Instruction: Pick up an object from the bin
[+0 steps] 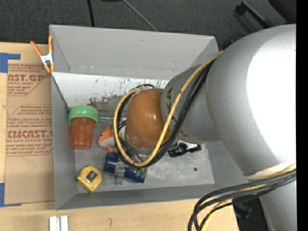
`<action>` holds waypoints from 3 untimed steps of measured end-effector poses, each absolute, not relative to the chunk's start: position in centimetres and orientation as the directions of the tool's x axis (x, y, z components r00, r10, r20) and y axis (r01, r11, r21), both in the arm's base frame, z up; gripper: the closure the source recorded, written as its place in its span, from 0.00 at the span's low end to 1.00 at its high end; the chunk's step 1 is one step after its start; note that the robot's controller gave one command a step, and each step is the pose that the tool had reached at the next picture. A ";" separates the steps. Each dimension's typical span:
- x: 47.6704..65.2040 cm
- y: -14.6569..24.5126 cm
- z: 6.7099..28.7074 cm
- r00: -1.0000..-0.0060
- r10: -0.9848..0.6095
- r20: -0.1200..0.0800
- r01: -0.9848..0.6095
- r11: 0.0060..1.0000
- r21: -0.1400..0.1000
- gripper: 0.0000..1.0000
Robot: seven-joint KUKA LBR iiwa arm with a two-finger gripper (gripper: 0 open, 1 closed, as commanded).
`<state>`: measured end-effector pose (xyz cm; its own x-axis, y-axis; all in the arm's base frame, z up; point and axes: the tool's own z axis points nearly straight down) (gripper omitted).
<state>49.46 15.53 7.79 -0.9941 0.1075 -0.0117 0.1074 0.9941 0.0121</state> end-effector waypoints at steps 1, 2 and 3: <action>49.5 15.5 7.8 -0.994 0.108 -0.012 0.108 0.994 0.013 1.00; 49.5 15.5 7.8 -0.994 0.108 -0.012 0.108 0.994 0.013 1.00; 48.8 14.6 12.5 -0.995 0.101 0.007 0.101 0.995 -0.001 1.00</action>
Offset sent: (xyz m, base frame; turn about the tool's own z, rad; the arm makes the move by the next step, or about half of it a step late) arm 0.0000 0.0000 0.0000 0.0000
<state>48.81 14.57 12.46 -0.9949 0.1011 0.0071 0.1011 0.9949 -0.0012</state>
